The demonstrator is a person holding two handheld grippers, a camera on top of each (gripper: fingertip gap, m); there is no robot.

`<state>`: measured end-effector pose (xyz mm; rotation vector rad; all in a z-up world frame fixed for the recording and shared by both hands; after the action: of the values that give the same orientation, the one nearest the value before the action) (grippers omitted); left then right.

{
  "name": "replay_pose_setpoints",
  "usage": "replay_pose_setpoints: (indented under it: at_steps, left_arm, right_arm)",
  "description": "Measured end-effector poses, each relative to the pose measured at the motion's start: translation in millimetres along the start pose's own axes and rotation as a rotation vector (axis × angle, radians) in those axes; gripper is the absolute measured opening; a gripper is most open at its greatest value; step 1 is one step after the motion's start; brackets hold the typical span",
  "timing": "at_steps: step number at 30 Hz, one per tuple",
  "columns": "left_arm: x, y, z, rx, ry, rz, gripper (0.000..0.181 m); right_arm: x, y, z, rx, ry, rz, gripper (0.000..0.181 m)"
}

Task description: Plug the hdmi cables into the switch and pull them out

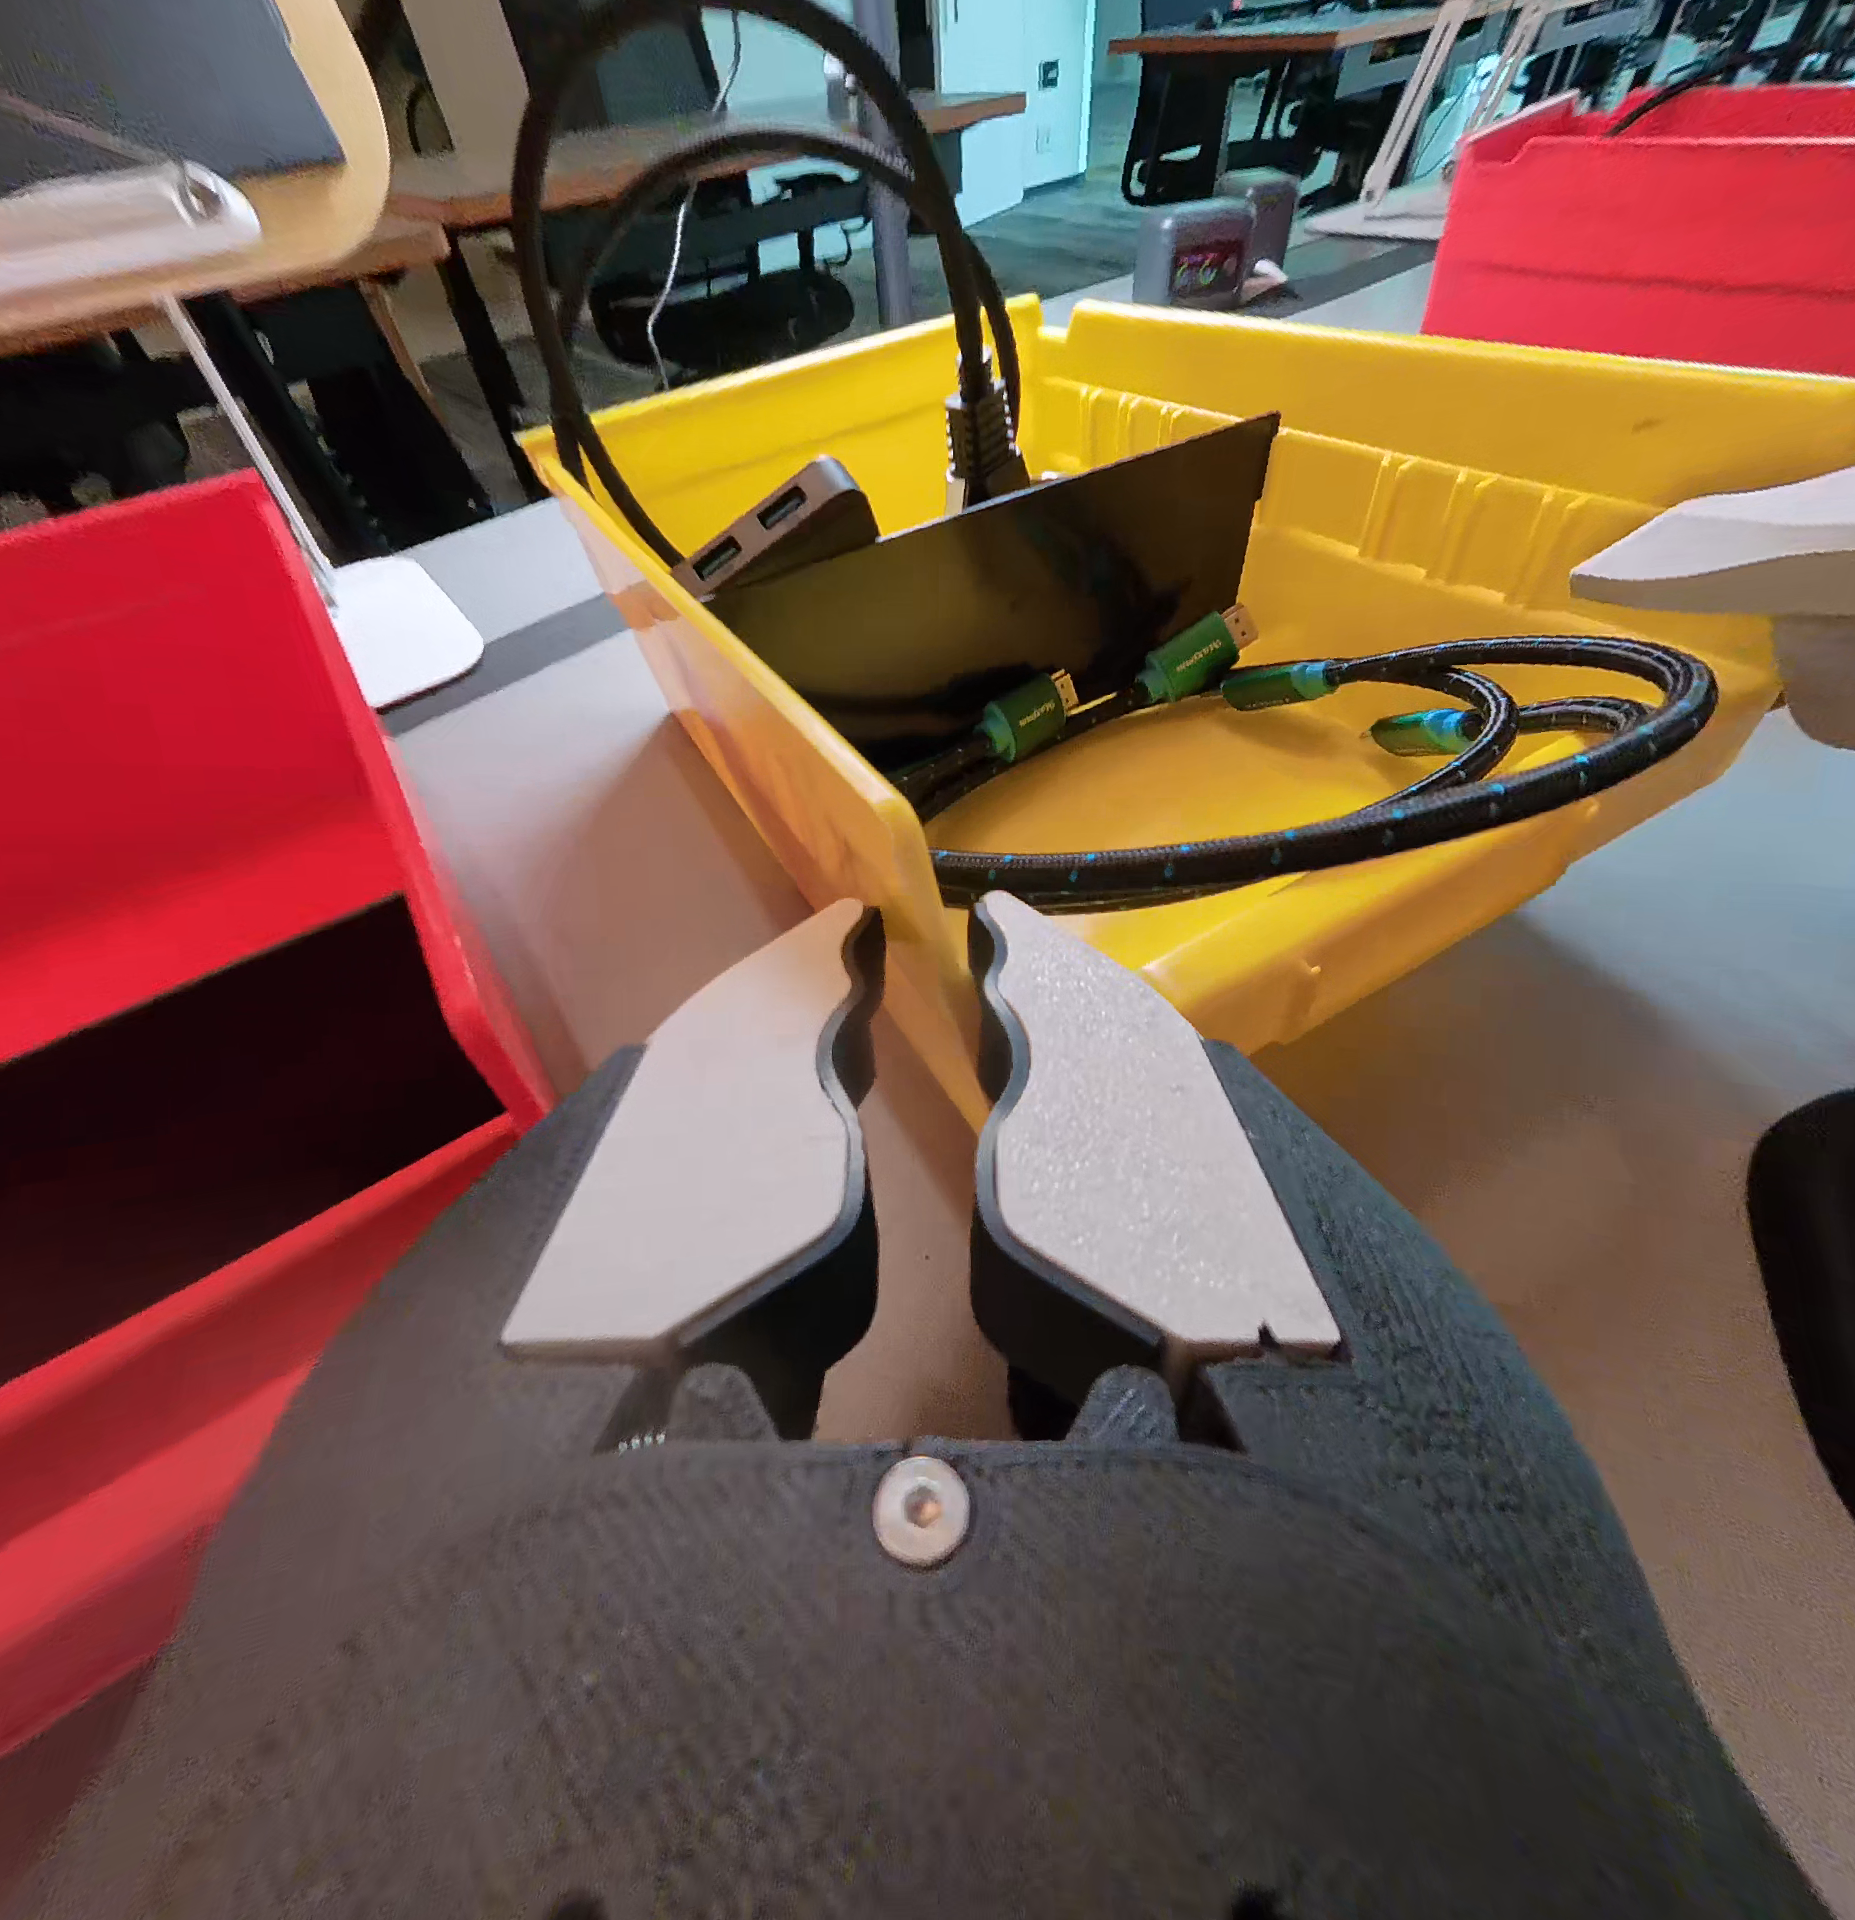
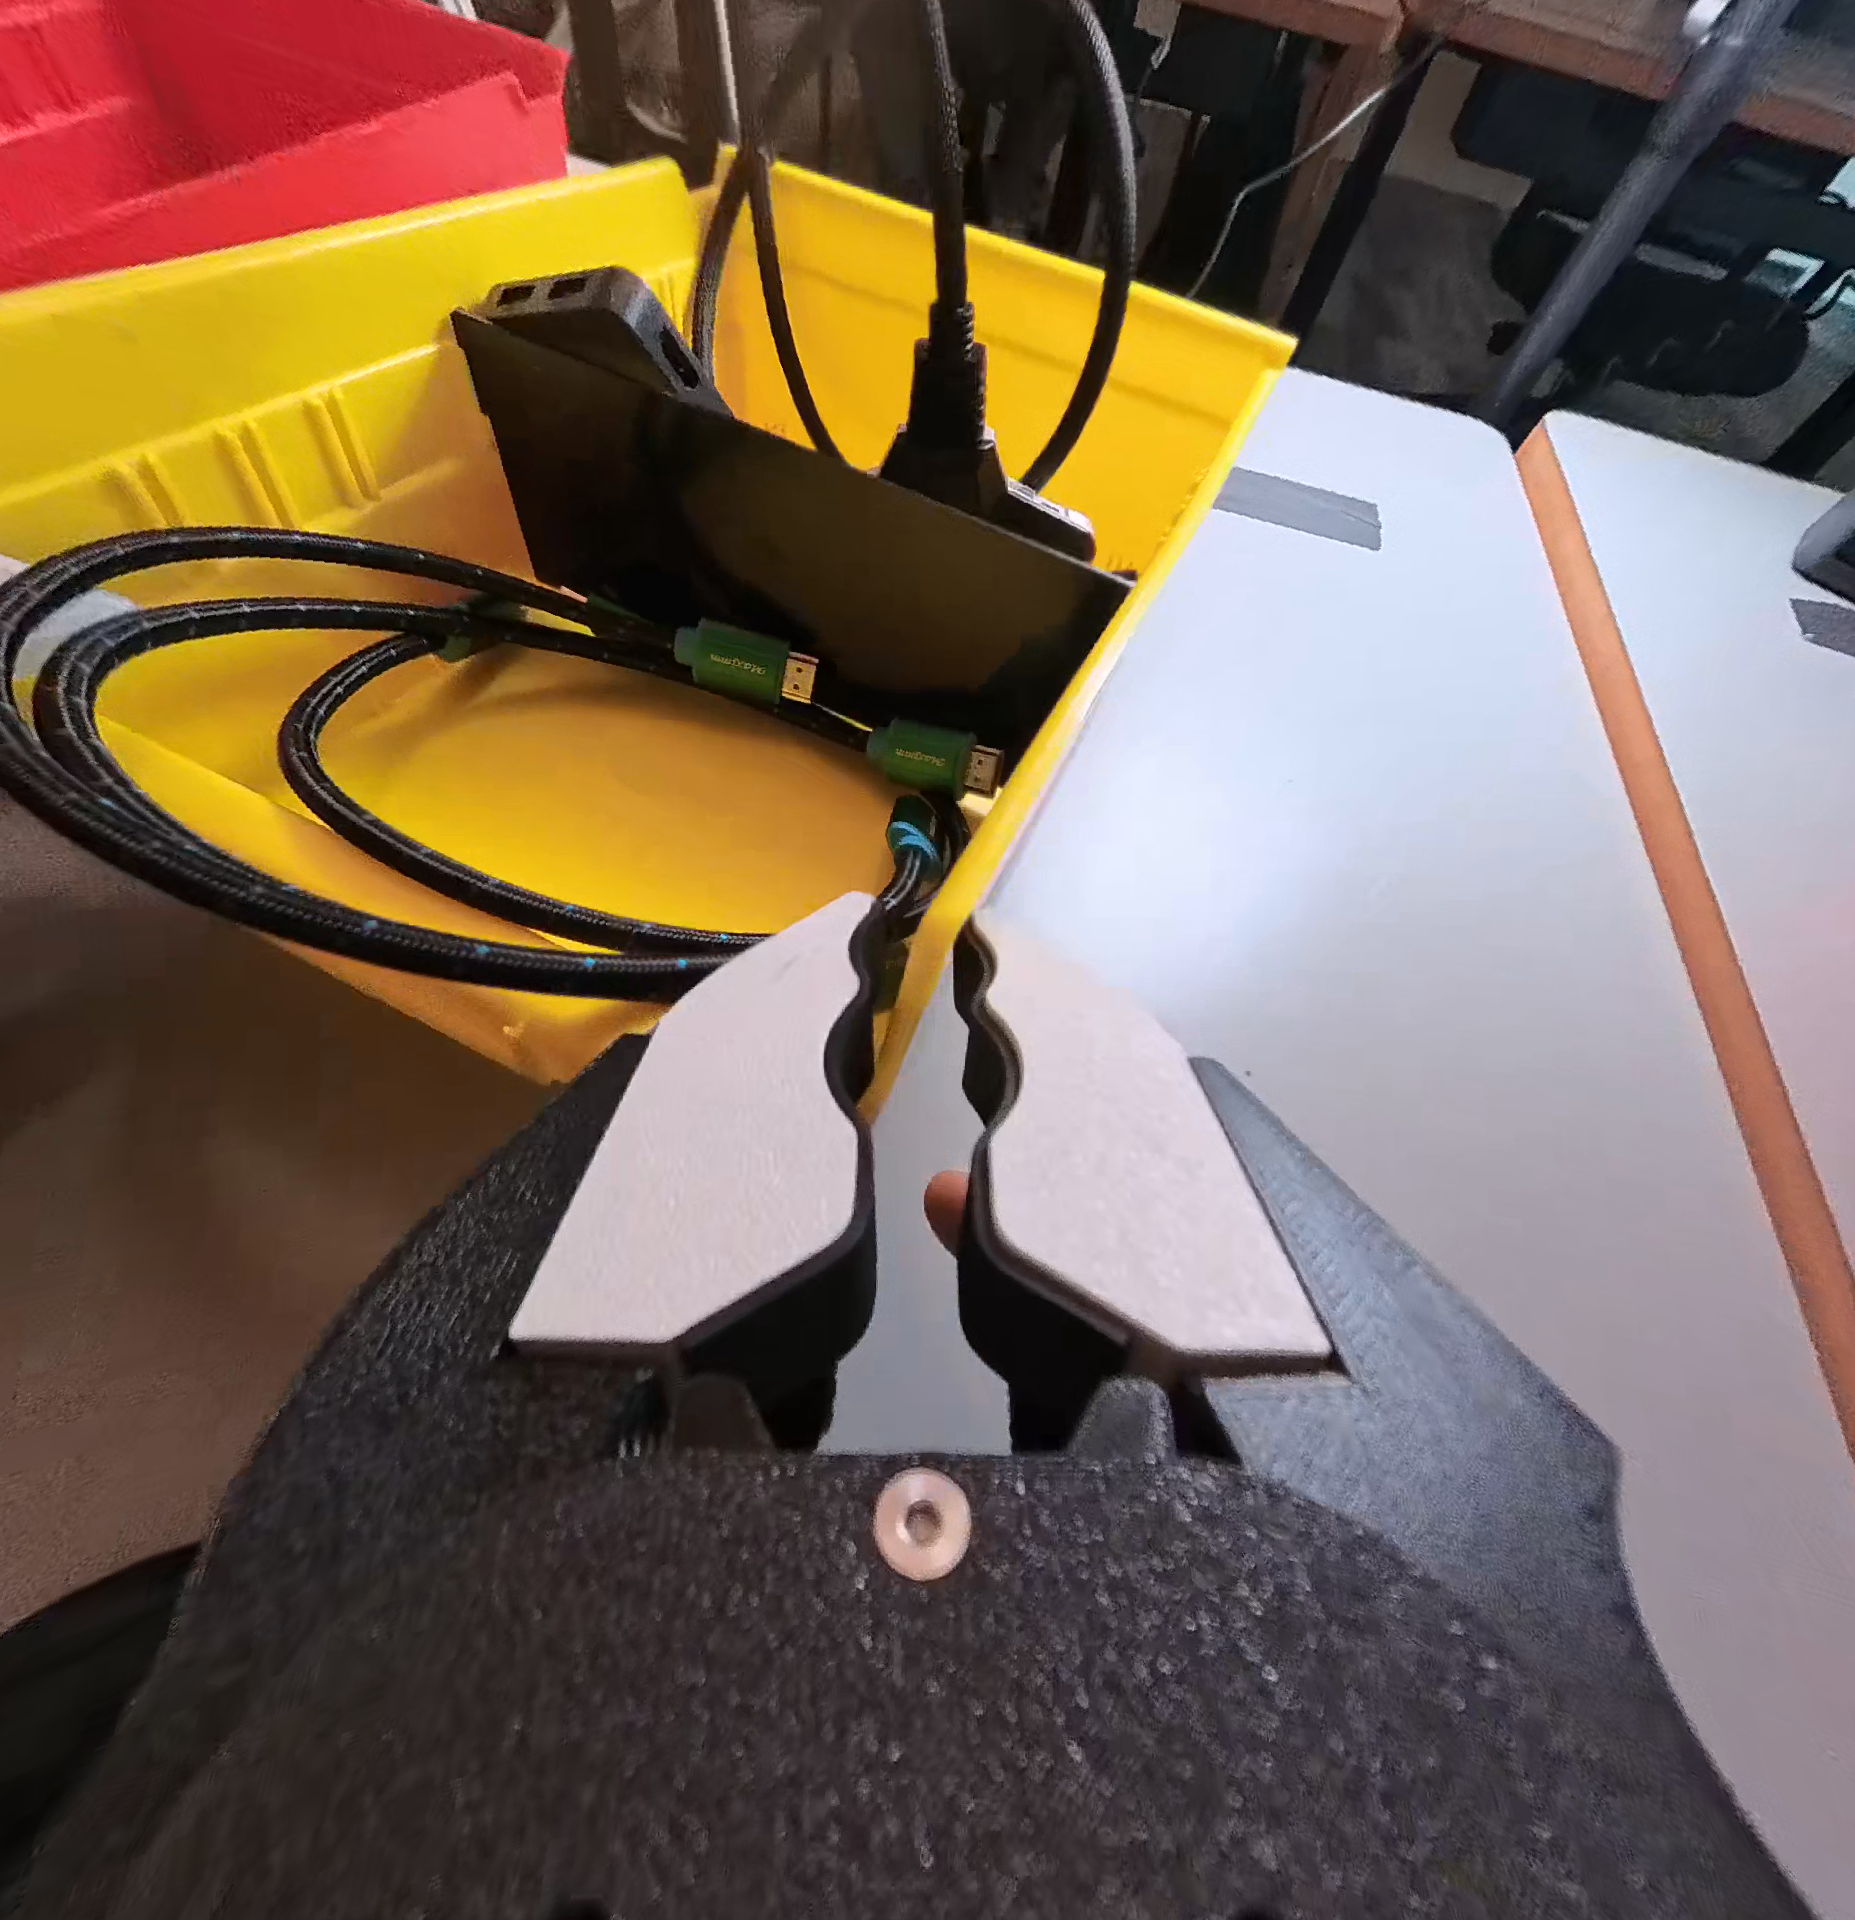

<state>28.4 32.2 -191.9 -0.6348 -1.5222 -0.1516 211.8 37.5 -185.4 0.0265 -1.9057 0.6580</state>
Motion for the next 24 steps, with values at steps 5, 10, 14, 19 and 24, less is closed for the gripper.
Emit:
replay_pose_setpoints:
  at_steps: [5, 10, 14, 19, 24]
  left_arm:
    - [23.0, -26.1, -7.0, -0.004, 0.056, -0.09, 0.012]
    - [43.0, -48.6, -5.1, 0.0, 0.105, -0.151, 0.011]
    - [74.6, -76.2, 2.1, 0.023, 0.117, -0.243, 0.011]
    - [119.2, -135.1, 25.7, 0.092, 0.116, -0.388, 0.01]
    - [139.7, -210.7, 77.0, 0.224, 0.09, -0.478, 0.009]
  right_arm:
    - [19.9, -38.8, 5.9, -0.092, -0.022, -0.093, 0.008]
    - [33.9, -56.8, 17.4, -0.128, -0.016, -0.158, 0.008]
    - [63.2, -71.4, 26.7, -0.127, -0.033, -0.248, 0.008]
    - [118.0, -89.1, 56.6, -0.085, -0.073, -0.412, 0.01]
    - [179.6, -90.5, 117.8, 0.023, -0.086, -0.539, 0.011]
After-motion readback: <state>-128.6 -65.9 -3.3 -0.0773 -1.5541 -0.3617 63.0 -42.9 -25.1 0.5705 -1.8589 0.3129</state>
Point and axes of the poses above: each gripper's, where its closed fingertips meet, y out along the fingers, x out of its top, z = x × y across the jaws, the point moved 1 cm from there along -y, back along the fingers, and after that the axes turned 9 degrees about -y, right-handed, at the moved point
